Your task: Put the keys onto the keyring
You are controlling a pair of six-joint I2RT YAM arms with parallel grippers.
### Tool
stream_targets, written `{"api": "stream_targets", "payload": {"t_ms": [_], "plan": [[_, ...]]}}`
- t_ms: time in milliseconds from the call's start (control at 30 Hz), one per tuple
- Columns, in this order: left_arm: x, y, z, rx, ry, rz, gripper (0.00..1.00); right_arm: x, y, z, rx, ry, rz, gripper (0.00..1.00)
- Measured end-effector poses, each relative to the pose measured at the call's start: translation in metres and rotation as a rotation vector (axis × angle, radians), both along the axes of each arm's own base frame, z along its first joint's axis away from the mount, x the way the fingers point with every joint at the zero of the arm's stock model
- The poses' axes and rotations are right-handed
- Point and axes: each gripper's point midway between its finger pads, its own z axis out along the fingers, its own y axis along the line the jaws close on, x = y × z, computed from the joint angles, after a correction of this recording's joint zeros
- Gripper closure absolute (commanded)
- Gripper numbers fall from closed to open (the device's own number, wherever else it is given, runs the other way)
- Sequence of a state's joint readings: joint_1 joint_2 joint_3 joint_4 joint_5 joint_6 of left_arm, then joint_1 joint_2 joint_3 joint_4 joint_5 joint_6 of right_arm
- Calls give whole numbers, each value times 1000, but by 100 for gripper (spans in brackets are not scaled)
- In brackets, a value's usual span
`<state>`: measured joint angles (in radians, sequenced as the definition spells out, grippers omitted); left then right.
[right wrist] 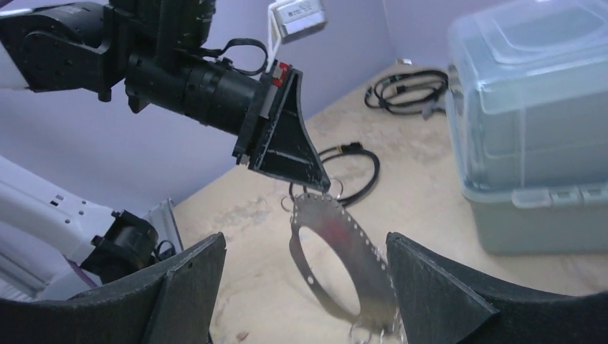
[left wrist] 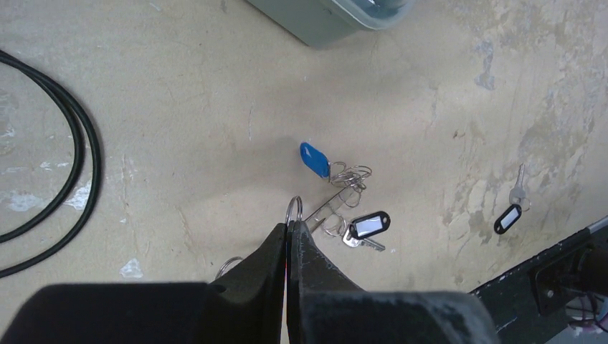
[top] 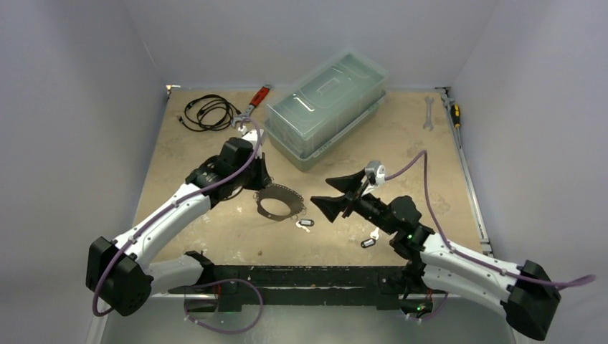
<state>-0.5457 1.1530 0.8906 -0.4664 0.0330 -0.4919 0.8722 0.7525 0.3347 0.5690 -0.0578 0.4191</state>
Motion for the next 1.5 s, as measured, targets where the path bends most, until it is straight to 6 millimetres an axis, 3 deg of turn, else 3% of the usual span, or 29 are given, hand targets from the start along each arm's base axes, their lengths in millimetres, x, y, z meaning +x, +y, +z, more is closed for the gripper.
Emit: {"api": "stream_targets", "payload": {"t_ms": [100,333,500,800,1233,1500], "plan": [[-5,1,3,25,-4,-45,100,3,12,-2,13,-87,36,15],[-17,3,15,42,-57,-145,100,3,53,-51,-29,-161,193,13],[-22,0,24,20,-88,-190,100,-1,82,-54,-24,-230,327,15],[-27,-2,26,1,-101,-217,100,26,80,-47,-14,-302,379,23],[-34,-8,28,-28,-102,-261,100,29,102,-59,-24,-299,485,39],[-37,-11,30,-42,-107,-285,100,35,109,-62,-15,-271,498,41]]}}
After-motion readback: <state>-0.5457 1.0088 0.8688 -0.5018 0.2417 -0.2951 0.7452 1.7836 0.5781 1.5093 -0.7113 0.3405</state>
